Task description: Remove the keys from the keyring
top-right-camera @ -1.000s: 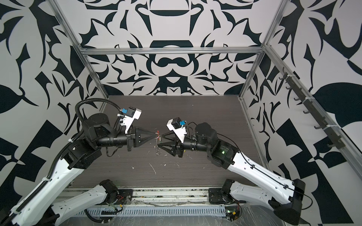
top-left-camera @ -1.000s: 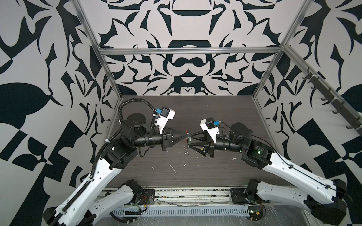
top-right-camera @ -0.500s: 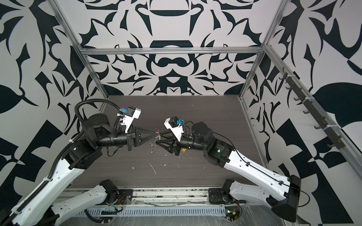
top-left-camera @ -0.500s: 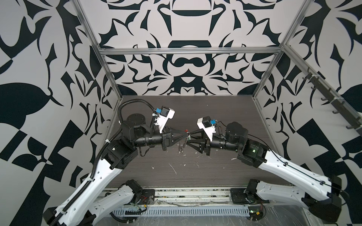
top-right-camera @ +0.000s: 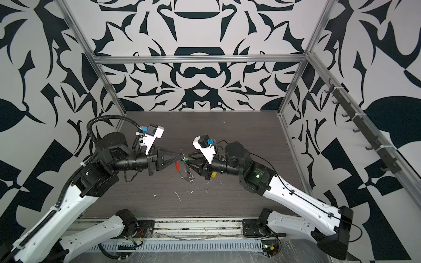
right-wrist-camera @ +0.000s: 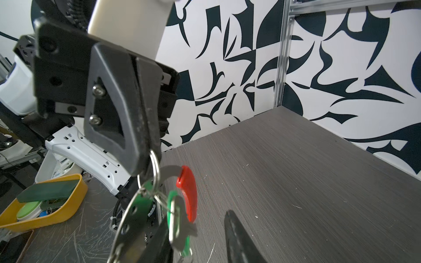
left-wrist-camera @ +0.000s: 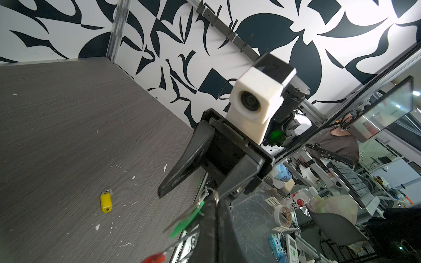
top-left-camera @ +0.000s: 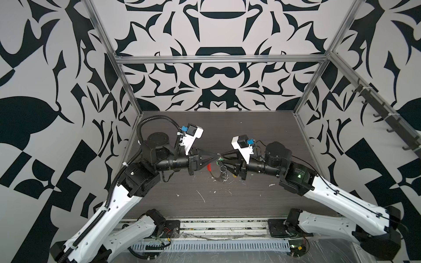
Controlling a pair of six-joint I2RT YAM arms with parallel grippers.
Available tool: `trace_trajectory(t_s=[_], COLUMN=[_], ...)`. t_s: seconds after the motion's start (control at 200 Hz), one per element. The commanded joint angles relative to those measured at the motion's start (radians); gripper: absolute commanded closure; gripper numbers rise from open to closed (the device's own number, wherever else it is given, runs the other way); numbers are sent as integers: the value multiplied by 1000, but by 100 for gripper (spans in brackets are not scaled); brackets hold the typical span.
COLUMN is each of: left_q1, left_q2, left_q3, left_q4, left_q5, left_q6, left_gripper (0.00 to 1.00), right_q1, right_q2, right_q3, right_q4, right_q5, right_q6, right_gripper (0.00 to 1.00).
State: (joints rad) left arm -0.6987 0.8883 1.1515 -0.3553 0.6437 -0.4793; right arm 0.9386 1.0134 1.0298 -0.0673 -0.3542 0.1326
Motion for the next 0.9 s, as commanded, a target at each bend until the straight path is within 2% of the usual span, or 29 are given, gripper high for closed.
trace_trajectory(t_s=[0.0, 0.15, 0.285, 0.435, 0.64, 0.895], left_q1=[0, -1, 0, 1, 1, -1], left_q2=[-14, -14, -18, -25, -39, -92], left_q3=[-16, -19, -20, -31, -63, -139], left_q4=[36, 39, 44, 63, 110, 208], left_q5=[10, 10, 3, -8, -42, -150], left_q6=[-7, -8, -10, -18, -35, -61], left_gripper=[100, 100, 100, 100, 100, 100], right_q1=[5, 6, 6, 8, 13, 47], right_q2=[-11, 2, 10, 9, 4, 27], right_q3=[55, 67, 73, 67, 61, 88], right_q4=[19, 33, 35, 38, 50, 21], right_q5=[7, -12, -33, -38, -34, -13], right_q6=[-22, -21, -21, -21, -29, -77], right_gripper=[60, 60, 65, 77, 100, 100])
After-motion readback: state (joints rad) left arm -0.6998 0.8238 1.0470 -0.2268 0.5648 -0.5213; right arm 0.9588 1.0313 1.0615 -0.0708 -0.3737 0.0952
